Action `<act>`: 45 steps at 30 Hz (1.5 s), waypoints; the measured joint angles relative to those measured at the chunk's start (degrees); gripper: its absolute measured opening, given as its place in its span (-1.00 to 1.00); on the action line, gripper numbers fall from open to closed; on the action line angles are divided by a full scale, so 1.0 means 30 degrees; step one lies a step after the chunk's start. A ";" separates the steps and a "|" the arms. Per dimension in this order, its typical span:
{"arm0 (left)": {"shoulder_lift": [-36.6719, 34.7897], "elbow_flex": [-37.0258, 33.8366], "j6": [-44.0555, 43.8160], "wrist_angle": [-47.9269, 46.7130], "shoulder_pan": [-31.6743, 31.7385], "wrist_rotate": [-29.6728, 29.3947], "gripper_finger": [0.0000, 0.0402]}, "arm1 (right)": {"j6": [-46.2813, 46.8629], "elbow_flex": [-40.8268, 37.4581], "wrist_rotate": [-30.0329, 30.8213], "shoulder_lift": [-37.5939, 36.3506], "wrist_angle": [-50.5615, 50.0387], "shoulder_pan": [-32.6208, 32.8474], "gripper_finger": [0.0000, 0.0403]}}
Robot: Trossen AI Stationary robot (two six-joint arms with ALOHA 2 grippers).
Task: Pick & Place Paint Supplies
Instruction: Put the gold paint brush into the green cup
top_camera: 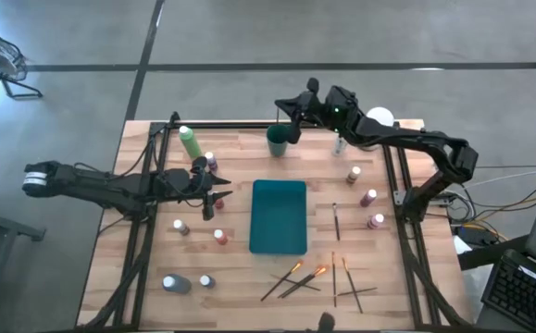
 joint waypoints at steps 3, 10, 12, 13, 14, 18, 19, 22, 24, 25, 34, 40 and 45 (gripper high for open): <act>0.0000 0.0000 0.0000 0.0004 0.0004 -0.0003 -0.28 | 0.0300 -0.1195 -0.0033 0.0037 0.1702 -0.0412 -0.96; 0.0005 0.0000 0.0000 -0.0005 0.0004 -0.0003 -0.28 | 0.0621 -0.2540 -0.0138 0.0439 0.3189 -0.0773 -0.96; 0.0000 0.0000 0.0000 -0.0003 0.0004 0.0004 -0.28 | 0.0606 -0.2544 -0.0138 0.0666 0.3341 -0.0773 -0.96; 0.0000 0.0000 0.0000 -0.0003 0.0004 0.0004 -0.28 | 0.0588 -0.2474 -0.0152 0.0845 0.3401 -0.0773 -0.96; 0.0001 0.0000 -0.0003 -0.0006 0.0000 -0.0002 -0.28 | 0.0562 -0.2411 -0.0209 0.1048 0.3413 -0.0773 -0.96; 0.0000 0.0000 0.0000 -0.0008 -0.0003 0.0001 -0.28 | 0.0518 -0.1976 -0.0248 0.2177 0.3255 -0.0809 -0.96; 0.0000 0.0000 -0.0002 -0.0003 0.0002 0.0004 -0.28 | 0.0525 -0.1783 -0.0270 0.2454 0.3288 -0.0831 -0.96; 0.0000 0.0000 -0.0007 -0.0003 0.0004 -0.0003 -0.28 | 0.0509 -0.1385 -0.0277 0.3255 0.3359 -0.0831 -0.96; 0.0000 0.0000 0.0000 -0.0003 0.0004 0.0002 -0.28 | 0.0467 -0.1193 -0.0277 0.3771 0.3326 -0.0831 -0.96; 0.0003 0.0000 -0.0004 -0.0007 0.0004 0.0004 -0.28 | 0.0460 -0.1163 -0.0284 0.3958 0.3281 -0.0831 -0.96; 0.0004 0.0000 -0.0003 -0.0007 0.0000 0.0004 -0.28 | 0.0635 -0.1174 -0.0294 0.5271 0.3449 -0.0831 -0.96; 0.0007 0.0000 0.0000 -0.0011 0.0004 0.0004 -0.28 | 0.0740 -0.1189 -0.0342 0.5887 0.3704 -0.0831 -0.96; 0.0000 0.0000 0.0000 -0.0011 0.0002 0.0004 -0.28 | 0.0776 -0.1189 -0.0443 0.6014 0.3732 -0.0831 -0.96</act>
